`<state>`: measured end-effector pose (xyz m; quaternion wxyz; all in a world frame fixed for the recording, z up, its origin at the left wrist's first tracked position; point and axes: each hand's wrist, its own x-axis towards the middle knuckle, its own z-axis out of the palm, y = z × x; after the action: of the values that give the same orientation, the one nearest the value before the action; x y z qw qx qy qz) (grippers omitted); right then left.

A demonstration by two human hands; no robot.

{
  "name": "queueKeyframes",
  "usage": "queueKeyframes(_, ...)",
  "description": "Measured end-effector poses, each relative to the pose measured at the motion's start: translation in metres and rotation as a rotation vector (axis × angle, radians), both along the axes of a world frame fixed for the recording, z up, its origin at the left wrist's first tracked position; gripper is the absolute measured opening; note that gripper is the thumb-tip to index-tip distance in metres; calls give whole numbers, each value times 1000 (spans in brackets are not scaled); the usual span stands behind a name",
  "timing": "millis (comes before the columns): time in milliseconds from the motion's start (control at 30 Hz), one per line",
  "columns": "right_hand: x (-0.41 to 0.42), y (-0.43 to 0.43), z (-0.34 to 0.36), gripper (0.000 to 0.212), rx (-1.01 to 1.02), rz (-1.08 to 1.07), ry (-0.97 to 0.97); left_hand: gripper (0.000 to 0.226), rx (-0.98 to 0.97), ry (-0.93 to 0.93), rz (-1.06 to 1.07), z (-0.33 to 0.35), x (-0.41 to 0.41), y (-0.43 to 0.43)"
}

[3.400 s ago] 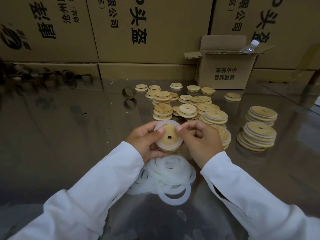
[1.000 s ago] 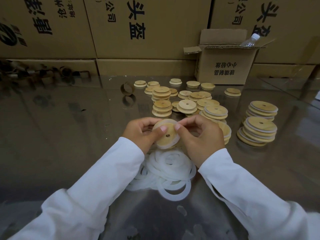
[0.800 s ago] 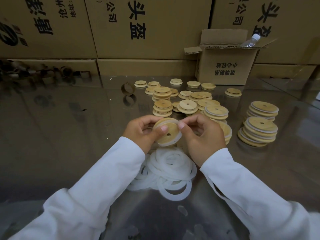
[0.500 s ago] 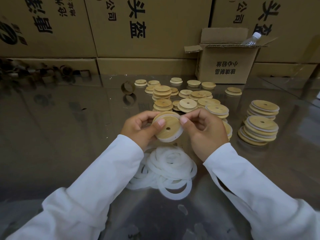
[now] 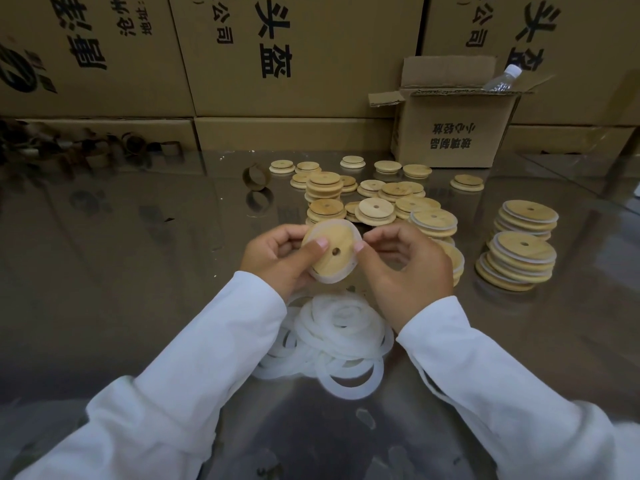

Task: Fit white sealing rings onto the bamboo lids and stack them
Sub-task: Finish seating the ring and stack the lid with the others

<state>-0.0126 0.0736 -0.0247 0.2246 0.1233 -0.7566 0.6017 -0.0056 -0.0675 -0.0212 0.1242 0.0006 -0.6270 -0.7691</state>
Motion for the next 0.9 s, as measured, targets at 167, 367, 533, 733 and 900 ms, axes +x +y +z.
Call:
queueKeyframes(167, -2, 3, 0, 14, 42, -45, 20, 17, -114, -18, -72, -4, 0, 0)
queueKeyframes(367, -1, 1, 0, 12, 121, 9, 30, 11, -276, 73, -43, -6, 1, -1)
queueKeyframes(533, -4, 2, 2, 17, 11, 25, -77, 13, -330, 126, -32, -6, 1, -3)
queueKeyframes(733, -4, 3, 6, 15, -78, 123, -125, 15, -336, 130, -16, -4, 1, -5)
queueKeyframes(900, -2, 1, 1, 10, -25, 59, -70, 9, -214, 55, -19, -3, 2, -1)
